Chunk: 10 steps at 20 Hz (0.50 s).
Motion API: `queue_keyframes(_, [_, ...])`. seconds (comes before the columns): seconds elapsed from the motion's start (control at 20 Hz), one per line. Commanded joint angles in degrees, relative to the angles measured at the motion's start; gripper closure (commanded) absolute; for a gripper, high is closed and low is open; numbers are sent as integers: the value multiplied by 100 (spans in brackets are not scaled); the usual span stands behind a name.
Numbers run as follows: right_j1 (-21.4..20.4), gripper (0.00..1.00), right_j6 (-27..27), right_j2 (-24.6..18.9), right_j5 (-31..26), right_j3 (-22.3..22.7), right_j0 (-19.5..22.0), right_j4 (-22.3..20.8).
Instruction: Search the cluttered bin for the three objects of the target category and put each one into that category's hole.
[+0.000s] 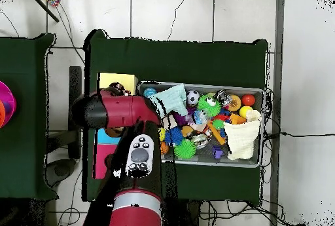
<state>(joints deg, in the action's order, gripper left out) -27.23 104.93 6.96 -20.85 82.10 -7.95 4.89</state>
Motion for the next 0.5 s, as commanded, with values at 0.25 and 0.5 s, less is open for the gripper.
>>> queue_keyframes(0.25, [464, 100, -50, -736, -695, 753, 70, -532])
queue_keyframes(0.5, [758, 100, -58, -1010, -315, 840, 217, -616])
